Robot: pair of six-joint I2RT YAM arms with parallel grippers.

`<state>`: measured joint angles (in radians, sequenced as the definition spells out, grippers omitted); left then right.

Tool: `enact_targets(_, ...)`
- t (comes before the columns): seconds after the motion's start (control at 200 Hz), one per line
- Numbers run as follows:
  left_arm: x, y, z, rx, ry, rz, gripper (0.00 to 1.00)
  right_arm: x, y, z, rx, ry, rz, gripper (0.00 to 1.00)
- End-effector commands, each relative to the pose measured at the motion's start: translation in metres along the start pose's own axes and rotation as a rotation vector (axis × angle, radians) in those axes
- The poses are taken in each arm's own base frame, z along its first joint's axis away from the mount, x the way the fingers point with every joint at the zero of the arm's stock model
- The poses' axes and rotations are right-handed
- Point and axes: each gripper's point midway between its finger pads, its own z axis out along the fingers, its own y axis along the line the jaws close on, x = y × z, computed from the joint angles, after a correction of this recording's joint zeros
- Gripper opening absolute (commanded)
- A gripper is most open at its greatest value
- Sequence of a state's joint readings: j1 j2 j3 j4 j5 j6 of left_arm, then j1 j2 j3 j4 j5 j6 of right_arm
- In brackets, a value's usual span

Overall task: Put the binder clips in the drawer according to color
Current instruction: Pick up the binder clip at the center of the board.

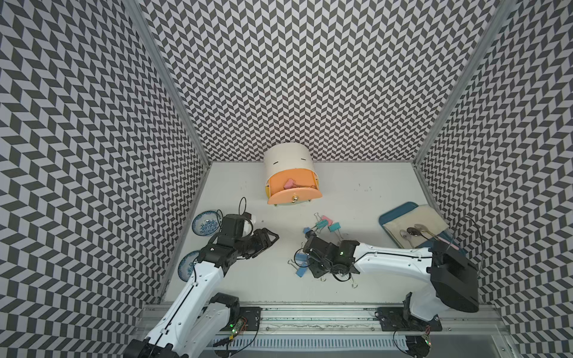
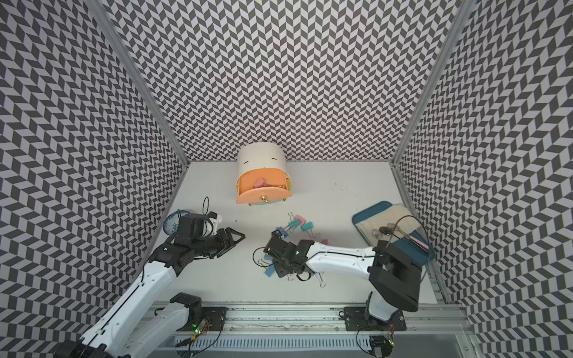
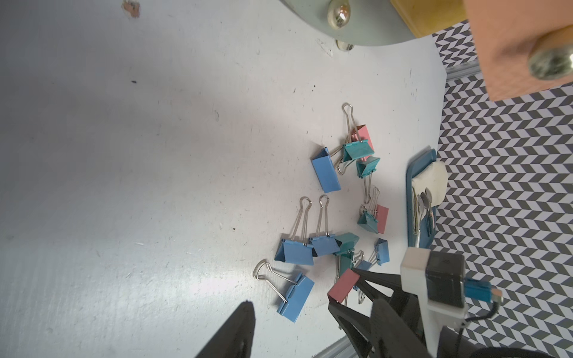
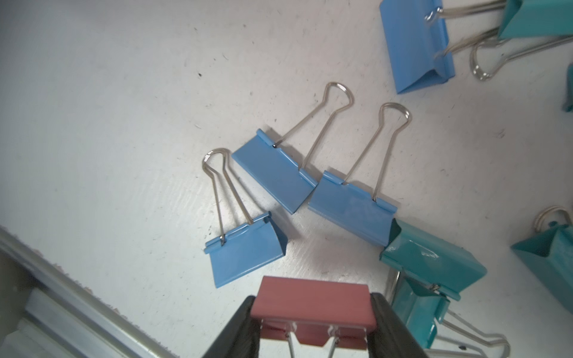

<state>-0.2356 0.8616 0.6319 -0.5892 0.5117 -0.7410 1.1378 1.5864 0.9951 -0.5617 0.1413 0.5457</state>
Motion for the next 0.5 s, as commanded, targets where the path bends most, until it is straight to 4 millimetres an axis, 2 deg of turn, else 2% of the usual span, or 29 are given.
enact_targets(0.0,-0.015,-0.018,-0.009,0.030,-0.046,0.037,0.63,-0.018,0.010,-0.024,-0.036,-0.056,-0.020,0.45)
enact_targets(0.345,-0.031,-0.048,-0.025,0.088,-0.092,0.053,0.63,-0.065,0.017,-0.086,-0.059,-0.199,-0.036,0.45)
enact_targets(0.496,-0.044,-0.078,-0.038,0.178,-0.127,0.080,0.64,-0.106,0.021,-0.125,-0.087,-0.325,-0.037,0.45)
